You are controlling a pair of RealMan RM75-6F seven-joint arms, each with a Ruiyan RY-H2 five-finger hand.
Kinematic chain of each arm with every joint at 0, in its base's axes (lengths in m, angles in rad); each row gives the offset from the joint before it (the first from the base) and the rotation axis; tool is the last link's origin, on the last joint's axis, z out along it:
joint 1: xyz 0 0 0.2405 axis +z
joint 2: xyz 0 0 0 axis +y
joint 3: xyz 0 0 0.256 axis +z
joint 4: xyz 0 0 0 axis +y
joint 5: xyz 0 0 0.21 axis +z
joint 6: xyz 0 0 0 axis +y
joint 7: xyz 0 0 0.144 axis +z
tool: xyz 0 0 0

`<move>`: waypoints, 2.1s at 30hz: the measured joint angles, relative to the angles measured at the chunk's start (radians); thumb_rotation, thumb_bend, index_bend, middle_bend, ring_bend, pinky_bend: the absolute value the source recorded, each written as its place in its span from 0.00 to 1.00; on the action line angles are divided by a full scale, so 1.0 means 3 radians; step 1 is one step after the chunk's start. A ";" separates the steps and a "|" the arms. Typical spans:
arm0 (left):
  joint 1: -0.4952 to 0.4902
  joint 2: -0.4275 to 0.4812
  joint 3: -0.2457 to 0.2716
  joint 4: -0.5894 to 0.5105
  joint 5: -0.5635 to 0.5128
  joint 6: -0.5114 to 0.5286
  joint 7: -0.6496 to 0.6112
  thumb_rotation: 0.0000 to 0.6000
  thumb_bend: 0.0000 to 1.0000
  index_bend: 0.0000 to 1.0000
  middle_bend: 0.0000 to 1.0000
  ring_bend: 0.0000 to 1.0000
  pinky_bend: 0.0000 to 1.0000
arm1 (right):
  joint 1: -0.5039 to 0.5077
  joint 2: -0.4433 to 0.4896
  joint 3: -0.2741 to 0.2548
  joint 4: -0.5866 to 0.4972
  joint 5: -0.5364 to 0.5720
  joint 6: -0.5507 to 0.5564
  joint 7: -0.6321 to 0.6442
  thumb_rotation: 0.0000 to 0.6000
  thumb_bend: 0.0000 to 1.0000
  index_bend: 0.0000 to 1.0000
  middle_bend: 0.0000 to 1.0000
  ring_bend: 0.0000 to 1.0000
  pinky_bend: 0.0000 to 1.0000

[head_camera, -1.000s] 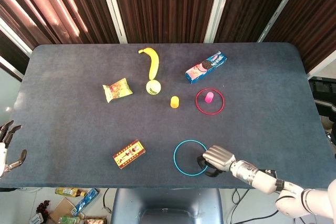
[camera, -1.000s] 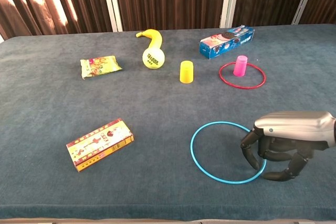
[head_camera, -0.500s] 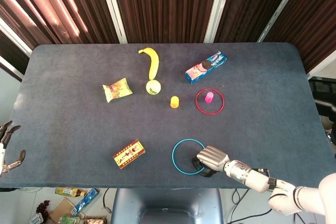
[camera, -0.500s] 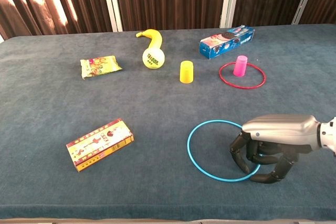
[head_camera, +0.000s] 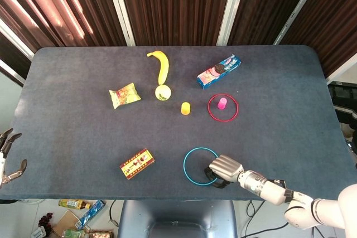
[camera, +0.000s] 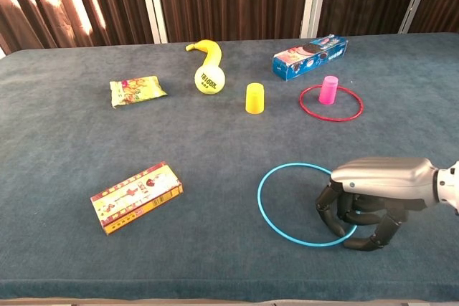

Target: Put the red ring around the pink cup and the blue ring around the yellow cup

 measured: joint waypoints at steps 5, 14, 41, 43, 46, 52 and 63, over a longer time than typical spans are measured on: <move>-0.0001 0.0001 0.0001 -0.0008 0.0003 -0.0005 0.0012 1.00 0.38 0.17 0.05 0.05 0.25 | -0.0014 0.0006 0.0000 0.0005 0.0017 0.0023 -0.0016 1.00 0.47 0.79 1.00 1.00 1.00; -0.0003 0.0008 0.0006 -0.0021 0.0009 -0.0017 0.0017 1.00 0.38 0.17 0.05 0.05 0.25 | -0.0042 0.0030 0.0032 0.0002 0.0064 0.0080 -0.0048 1.00 0.51 0.84 1.00 1.00 1.00; -0.0046 0.0022 0.0085 -0.0032 0.0173 -0.0071 0.0010 1.00 0.38 0.17 0.05 0.05 0.25 | 0.0677 -0.0503 0.1182 0.0719 0.1138 -0.0623 -0.0150 1.00 0.51 0.84 1.00 1.00 1.00; -0.0045 0.0027 0.0089 -0.0028 0.0186 -0.0067 -0.0014 1.00 0.38 0.17 0.05 0.05 0.25 | 0.0727 -0.0594 0.1224 0.0831 0.1212 -0.0690 -0.0170 1.00 0.51 0.84 1.00 1.00 1.00; -0.0045 0.0033 0.0101 -0.0019 0.0219 -0.0059 -0.0047 1.00 0.38 0.17 0.05 0.05 0.25 | 0.0788 -0.0709 0.1266 0.0990 0.1278 -0.0770 -0.0184 1.00 0.51 0.84 1.00 1.00 1.00; -0.0045 0.0048 0.0130 -0.0005 0.0282 -0.0051 -0.0102 1.00 0.38 0.17 0.05 0.05 0.25 | 0.0867 -0.0916 0.1311 0.1337 0.1366 -0.0890 -0.0151 1.00 0.51 0.84 1.00 1.00 1.00; -0.0046 0.0048 0.0148 0.0019 0.0315 -0.0033 -0.0137 1.00 0.38 0.17 0.05 0.05 0.25 | 0.0937 -0.1141 0.1259 0.1738 0.1291 -0.1058 0.0142 1.00 0.51 0.76 1.00 1.00 1.00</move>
